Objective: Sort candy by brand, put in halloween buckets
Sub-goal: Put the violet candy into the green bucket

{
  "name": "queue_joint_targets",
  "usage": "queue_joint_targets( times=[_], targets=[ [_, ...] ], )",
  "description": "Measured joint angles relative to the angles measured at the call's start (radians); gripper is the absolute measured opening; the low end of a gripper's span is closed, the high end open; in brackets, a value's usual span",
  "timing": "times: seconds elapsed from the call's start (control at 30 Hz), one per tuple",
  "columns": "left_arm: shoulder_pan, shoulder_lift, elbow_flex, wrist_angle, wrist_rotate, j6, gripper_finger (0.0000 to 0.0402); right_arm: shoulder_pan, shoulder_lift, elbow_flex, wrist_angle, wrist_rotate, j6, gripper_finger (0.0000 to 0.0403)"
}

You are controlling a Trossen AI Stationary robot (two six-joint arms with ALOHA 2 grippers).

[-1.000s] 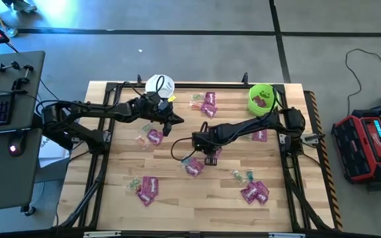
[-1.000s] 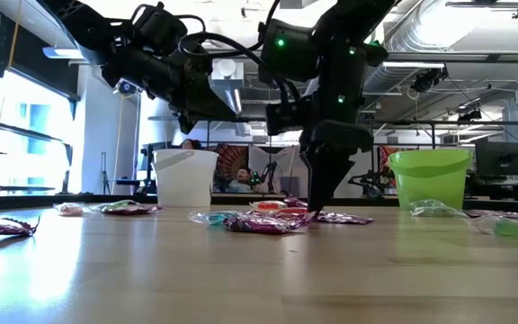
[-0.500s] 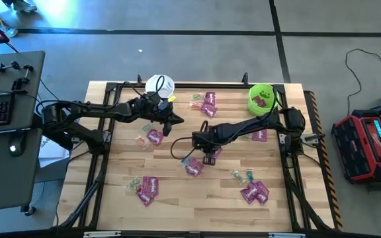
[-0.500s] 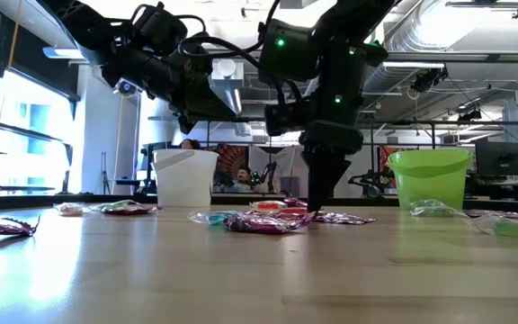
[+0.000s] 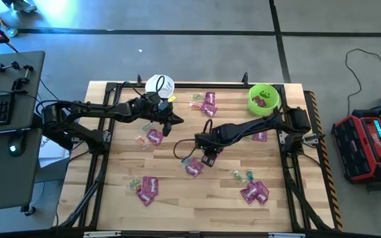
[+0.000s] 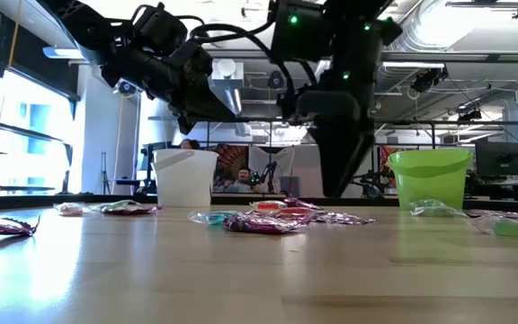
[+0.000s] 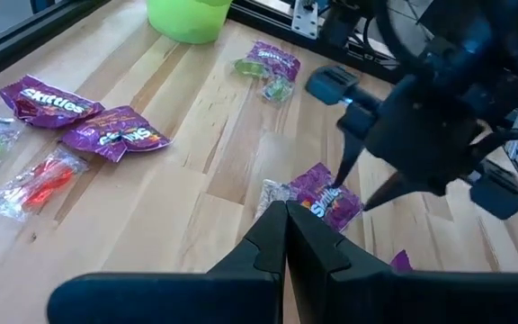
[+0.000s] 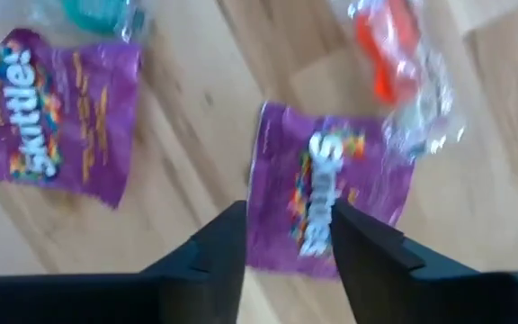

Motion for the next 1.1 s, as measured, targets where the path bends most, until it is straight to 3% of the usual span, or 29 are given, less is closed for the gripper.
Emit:
queue_joint_targets(
  times=[0.2, 0.4, 0.63, 1.1],
  targets=[
    [-0.001, 0.0, 0.0, -0.002, 0.0, 0.0, 0.0, 0.072, -0.005, 0.0, -0.022, 0.006, 0.081, 0.0199],
    [0.0, 0.0, 0.0, -0.002, 0.001, 0.017, 0.0, 0.104, -0.003, 0.0, -0.042, 0.035, 0.118, 0.0206],
    [0.0, 0.0, 0.0, -0.003, 0.023, 0.017, 0.0, 0.096, -0.003, 0.0, -0.004, 0.0, 0.132, 0.0204],
    [0.0, 0.0, 0.0, -0.007, 0.058, 0.06, 0.0, 0.064, -0.002, 0.0, 0.07, -0.023, 0.097, 0.0156]
  ],
)
